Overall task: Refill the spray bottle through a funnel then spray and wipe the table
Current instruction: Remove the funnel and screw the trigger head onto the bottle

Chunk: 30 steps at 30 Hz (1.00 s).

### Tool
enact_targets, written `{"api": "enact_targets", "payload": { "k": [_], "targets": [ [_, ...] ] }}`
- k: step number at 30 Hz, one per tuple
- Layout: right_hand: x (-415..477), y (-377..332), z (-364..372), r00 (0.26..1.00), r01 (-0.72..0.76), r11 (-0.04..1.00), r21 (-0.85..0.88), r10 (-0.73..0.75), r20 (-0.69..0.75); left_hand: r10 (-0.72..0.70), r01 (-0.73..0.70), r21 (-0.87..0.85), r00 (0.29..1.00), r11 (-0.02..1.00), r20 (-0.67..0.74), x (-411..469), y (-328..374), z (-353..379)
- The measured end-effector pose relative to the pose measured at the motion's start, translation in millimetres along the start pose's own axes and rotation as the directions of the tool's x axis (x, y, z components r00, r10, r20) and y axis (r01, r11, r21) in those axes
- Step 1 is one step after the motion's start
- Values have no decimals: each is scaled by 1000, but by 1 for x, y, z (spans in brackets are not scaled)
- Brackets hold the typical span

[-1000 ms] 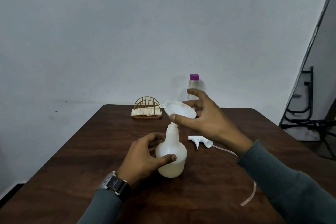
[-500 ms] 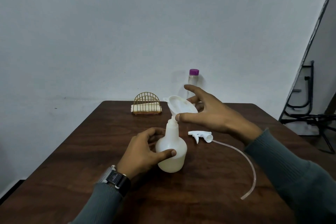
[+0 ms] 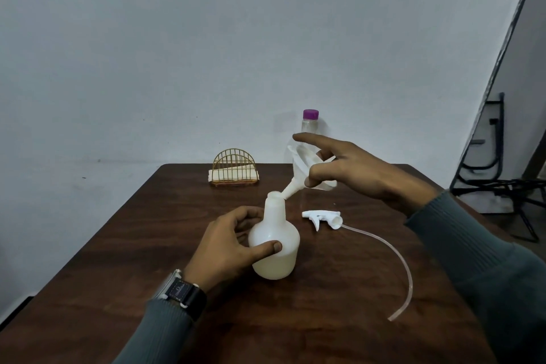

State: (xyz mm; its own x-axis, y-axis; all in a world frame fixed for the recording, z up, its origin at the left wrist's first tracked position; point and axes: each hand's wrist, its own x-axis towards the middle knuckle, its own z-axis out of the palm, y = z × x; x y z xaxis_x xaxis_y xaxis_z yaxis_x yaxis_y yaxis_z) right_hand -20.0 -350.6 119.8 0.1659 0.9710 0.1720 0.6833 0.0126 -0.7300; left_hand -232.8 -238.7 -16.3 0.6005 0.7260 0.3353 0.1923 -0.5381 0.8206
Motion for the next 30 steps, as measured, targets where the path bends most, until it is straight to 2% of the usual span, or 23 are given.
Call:
{"api": "enact_targets", "payload": {
  "k": [4, 7, 13, 17, 22, 30],
  "targets": [
    [-6, 6, -4, 999, -16, 995, 94, 21, -49, 7, -7, 1, 1000, 1000, -1, -1, -2, 0],
    [-4, 24, -11, 987, -45, 958, 283, 87, -138, 2, -2, -7, 1000, 1000, 2, 0, -5, 0],
    [21, 93, -15, 908, -132, 915, 380, 266, -325, 18, -19, 34, 999, 999, 36, 10, -10, -1],
    [45, 126, -9, 841, -176, 919, 352, 326, -432, 18, -20, 54, 999, 998, 39, 27, -14, 1],
    [90, 172, -6, 788, -251, 923, 292, 370, -493, 0, -3, 42, 998, 999, 61, 52, -22, 1],
    [162, 230, -10, 722, -479, 863, 159, 490, -489, -14, 17, -47, 998, 999, 65, 58, -29, 4]
  ]
}}
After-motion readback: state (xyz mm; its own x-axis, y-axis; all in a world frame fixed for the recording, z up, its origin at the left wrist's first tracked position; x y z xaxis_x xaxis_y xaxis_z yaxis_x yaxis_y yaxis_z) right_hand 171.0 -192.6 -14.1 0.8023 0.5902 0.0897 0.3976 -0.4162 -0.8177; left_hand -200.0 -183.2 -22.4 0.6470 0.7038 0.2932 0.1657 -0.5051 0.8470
